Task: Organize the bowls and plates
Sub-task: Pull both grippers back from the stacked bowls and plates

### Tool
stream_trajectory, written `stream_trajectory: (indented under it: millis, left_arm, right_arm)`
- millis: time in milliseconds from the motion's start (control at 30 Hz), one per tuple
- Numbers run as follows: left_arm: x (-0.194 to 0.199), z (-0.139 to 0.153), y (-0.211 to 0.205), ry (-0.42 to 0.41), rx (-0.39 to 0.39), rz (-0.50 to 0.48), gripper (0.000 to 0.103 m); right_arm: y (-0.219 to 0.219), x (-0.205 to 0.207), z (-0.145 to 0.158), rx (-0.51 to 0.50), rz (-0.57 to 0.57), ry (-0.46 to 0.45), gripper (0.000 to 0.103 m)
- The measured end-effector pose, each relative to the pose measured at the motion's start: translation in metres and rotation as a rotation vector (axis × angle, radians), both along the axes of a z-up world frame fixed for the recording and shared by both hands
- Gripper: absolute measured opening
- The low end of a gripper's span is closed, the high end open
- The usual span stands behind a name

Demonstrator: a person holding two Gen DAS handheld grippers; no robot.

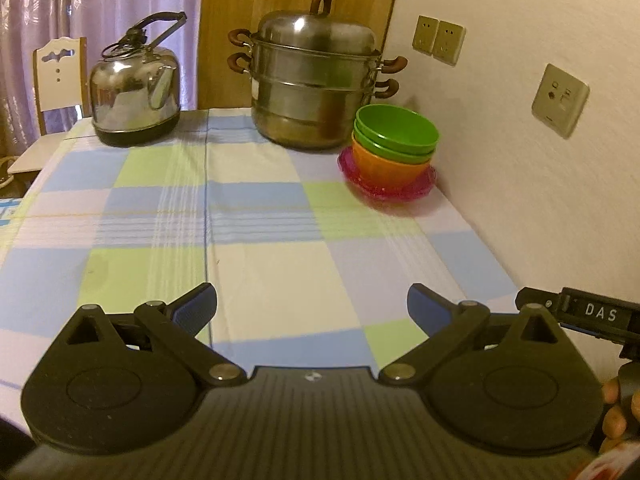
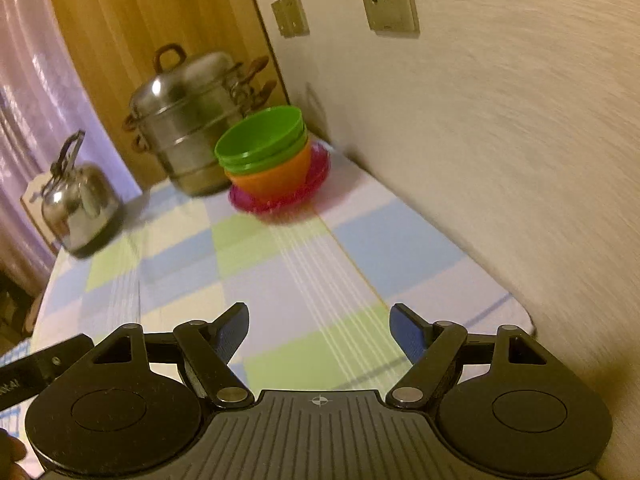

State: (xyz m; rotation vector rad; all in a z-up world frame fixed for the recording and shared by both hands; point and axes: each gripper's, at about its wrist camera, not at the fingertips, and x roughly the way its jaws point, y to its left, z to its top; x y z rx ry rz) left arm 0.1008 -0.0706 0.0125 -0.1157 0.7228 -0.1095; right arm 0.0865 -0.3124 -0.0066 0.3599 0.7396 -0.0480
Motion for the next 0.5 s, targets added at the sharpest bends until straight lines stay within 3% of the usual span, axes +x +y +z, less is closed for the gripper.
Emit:
stream_trajectory:
  millis: [200,500]
  left_arm:
    - [-0.03,-0.001,0.007,0.049,-0.028,0.027,0.101]
    - [-0.063,-0.002,0.011,0.056,-0.015,0.06,0.101]
  right_arm:
    - [0.008,-0.03,0.004,-0.046,0.052,0.003,0.077]
    - [0.024,-0.066,0.015,-0.087,0.129,-0.002,0.077]
